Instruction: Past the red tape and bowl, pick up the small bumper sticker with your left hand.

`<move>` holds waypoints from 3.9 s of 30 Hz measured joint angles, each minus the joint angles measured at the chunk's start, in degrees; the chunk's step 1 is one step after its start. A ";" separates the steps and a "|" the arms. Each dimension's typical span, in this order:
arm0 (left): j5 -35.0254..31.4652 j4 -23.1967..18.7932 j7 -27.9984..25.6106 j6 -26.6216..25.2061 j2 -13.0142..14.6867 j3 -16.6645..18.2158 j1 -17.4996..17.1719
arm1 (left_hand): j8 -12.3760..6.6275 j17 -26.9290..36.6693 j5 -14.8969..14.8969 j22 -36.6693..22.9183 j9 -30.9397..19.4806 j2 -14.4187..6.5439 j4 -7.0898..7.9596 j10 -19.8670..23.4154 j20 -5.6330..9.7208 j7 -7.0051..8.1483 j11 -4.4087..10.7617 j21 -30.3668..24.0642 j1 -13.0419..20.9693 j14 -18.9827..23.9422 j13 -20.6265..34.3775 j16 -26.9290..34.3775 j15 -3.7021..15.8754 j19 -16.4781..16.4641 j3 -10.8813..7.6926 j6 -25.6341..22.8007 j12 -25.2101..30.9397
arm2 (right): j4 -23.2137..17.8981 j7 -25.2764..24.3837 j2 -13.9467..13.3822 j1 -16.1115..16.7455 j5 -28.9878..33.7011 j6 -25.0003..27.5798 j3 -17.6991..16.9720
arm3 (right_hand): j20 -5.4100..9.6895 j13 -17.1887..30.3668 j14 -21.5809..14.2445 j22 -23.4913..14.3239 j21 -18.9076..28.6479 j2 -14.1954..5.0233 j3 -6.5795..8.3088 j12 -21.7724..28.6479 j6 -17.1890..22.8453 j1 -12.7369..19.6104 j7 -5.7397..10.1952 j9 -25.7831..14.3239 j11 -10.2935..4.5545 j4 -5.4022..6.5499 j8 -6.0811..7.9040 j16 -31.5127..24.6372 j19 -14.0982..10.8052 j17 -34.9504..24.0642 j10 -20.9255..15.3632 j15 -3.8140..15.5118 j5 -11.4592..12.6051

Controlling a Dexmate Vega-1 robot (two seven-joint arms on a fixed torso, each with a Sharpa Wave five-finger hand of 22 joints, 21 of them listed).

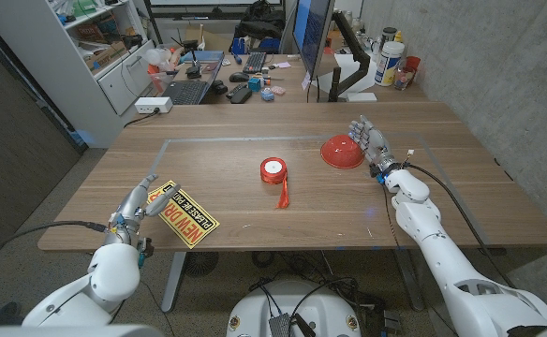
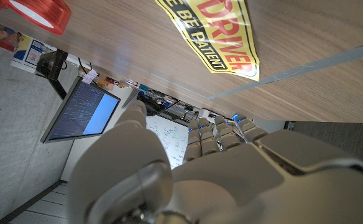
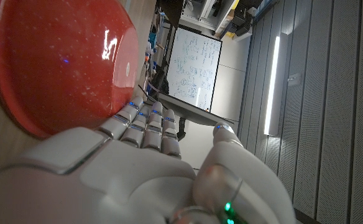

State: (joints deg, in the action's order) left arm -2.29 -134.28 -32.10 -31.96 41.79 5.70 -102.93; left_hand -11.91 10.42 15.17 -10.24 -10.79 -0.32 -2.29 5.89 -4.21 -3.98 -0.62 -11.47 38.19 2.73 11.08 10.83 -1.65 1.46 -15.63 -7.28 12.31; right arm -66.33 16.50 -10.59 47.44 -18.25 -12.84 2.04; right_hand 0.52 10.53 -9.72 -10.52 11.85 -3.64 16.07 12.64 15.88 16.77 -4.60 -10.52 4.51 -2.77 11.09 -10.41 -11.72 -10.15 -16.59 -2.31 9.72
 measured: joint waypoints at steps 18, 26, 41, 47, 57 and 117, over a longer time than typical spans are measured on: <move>0.47 -0.84 0.32 -6.22 2.48 -1.26 1.49 | 0.00 0.00 -0.43 0.00 0.00 0.31 -0.23 0.33 0.01 -0.33 -0.31 0.00 0.30 0.20 0.00 0.00 -0.20 0.01 0.24 -0.33 0.00 | -2.19 -1.52 -0.04 1.30 0.35 -2.87 -0.47 | -0.01 0.00 -0.65 0.00 -0.01 0.00 0.24 0.00 0.20 0.00 0.20 0.00 -0.11 -0.23 0.00 0.00 0.01 0.00 -0.51 -0.03 0.25; 0.83 -1.30 0.31 -9.08 3.73 -1.91 1.89 | 0.00 0.13 -0.43 0.00 0.00 0.31 -0.23 0.33 -0.23 -0.42 -0.32 0.00 0.30 0.20 -0.01 0.00 -0.19 -0.23 0.24 -0.42 0.00 | -3.65 -2.11 -0.50 2.03 0.06 -3.53 -0.16 | -0.01 0.00 -0.65 0.00 -0.01 0.00 -0.01 0.00 0.20 0.00 0.20 0.00 -0.11 -0.47 0.00 0.00 0.01 0.00 -0.51 -0.03 0.24; 0.99 -2.04 -0.82 -14.70 6.18 -3.71 3.14 | 0.00 0.12 -0.43 0.00 0.00 0.37 -0.48 1.24 -0.42 -0.52 -0.80 0.00 0.37 0.77 -0.01 0.00 -0.76 -0.42 0.48 -1.14 0.00 | -5.03 -2.75 -1.07 3.07 -0.64 -4.73 0.56 | -0.01 0.00 -0.64 0.00 0.00 0.00 -0.01 0.00 0.20 0.00 0.20 0.00 -0.11 -0.47 0.00 0.00 0.01 0.00 -0.51 -0.03 0.23; 1.10 -2.04 -1.41 -16.57 7.25 -4.74 4.19 | 0.00 -0.04 -0.43 0.00 0.00 0.53 -0.48 1.66 -0.42 -0.51 -0.39 0.00 0.53 0.77 -0.02 0.00 -0.76 -0.42 0.48 -1.76 0.00 | -5.28 -2.99 -1.24 3.24 -0.88 -5.22 0.86 | -0.01 0.00 -0.64 0.00 0.00 0.00 -0.01 0.00 0.20 0.00 0.20 0.00 -0.11 -0.47 0.00 0.00 0.01 0.00 -0.50 -0.02 0.23; 1.33 -2.04 -2.58 -20.15 7.25 -4.74 4.19 | 0.00 -0.03 -0.43 0.00 0.00 0.23 -0.47 1.96 -1.04 -0.11 -0.08 0.00 0.83 0.93 -0.02 0.00 -0.61 -0.42 0.48 -2.16 0.22 | -5.75 -2.99 -1.53 3.45 -0.88 -5.22 1.36 | -0.01 0.00 -0.63 0.00 0.00 0.00 -0.01 0.00 0.20 0.00 0.20 0.00 -0.11 -0.47 0.00 0.00 0.01 0.00 -0.50 -0.02 0.23; 10.80 2.07 -6.92 -32.37 22.20 -27.02 25.78 | -0.68 0.11 -0.43 0.00 0.00 0.46 -0.64 4.80 -0.50 1.43 2.61 -0.45 1.05 2.23 -0.02 0.00 1.09 -0.93 1.59 -5.53 0.45 | -6.60 -4.37 -2.27 4.13 -2.17 -6.51 2.09 | -0.21 0.00 -0.63 0.00 -0.23 0.00 -0.33 0.00 0.40 0.00 0.40 0.00 -0.10 -0.79 0.00 0.00 0.63 0.00 -0.50 -0.02 0.22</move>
State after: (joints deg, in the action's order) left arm 8.51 -132.21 -39.02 -64.32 63.99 -21.32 -77.16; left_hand -12.59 10.53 14.74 -10.24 -10.79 0.14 -2.93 10.69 -4.72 -2.55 1.99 -11.92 39.24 4.95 11.06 10.83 -0.57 0.53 -14.04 -12.81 12.76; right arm -72.93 12.13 -12.86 51.57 -20.42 -19.35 4.13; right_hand 0.31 10.52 -10.35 -10.52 11.63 -3.64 15.73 12.64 16.28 16.77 -4.20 -10.52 4.41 -3.55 11.09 -10.41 -11.09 -10.15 -17.09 -2.33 9.94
